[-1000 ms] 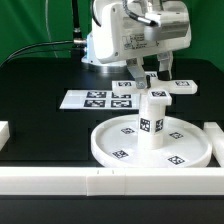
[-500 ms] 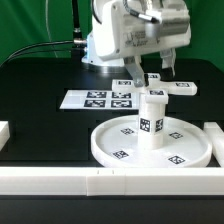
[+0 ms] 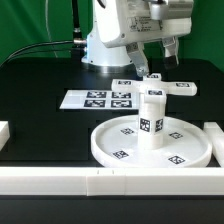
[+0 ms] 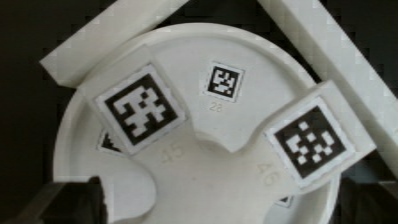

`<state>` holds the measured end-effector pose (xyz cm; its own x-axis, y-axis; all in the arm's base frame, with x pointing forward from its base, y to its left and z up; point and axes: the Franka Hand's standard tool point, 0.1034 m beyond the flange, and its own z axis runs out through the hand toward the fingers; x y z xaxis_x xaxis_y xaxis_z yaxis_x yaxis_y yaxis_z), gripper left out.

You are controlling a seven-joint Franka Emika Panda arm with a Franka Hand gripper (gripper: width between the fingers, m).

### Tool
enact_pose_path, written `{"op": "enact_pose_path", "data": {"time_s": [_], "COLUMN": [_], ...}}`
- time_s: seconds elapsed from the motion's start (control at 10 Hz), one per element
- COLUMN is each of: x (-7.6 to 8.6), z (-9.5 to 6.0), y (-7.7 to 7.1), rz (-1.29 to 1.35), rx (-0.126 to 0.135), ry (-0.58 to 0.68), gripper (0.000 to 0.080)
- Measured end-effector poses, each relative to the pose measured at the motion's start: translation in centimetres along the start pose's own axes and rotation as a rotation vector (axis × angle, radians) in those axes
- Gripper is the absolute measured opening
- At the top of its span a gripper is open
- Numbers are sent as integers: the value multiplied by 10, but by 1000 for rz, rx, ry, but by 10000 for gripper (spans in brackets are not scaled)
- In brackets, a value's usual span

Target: Assemble round table

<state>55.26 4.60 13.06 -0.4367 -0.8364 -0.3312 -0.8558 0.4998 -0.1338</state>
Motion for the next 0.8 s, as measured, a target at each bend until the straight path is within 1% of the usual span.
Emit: {"op": "enact_pose_path", "data": {"time_s": [0.1, 0.2, 0.3, 0.4, 0.5, 0.8], "x": [-3, -6, -9, -12, -13, -12], "z": [0, -2, -2, -2, -1, 0], "y": [1, -3, -4, -4, -4, -3], "rz": [-148, -284, -385, -507, -592, -798], "rx": [-39, -57, -65, -79, -85, -85], "ry": [3, 0, -5, -14, -21, -27], "gripper": [649, 649, 649, 649, 649, 649]}}
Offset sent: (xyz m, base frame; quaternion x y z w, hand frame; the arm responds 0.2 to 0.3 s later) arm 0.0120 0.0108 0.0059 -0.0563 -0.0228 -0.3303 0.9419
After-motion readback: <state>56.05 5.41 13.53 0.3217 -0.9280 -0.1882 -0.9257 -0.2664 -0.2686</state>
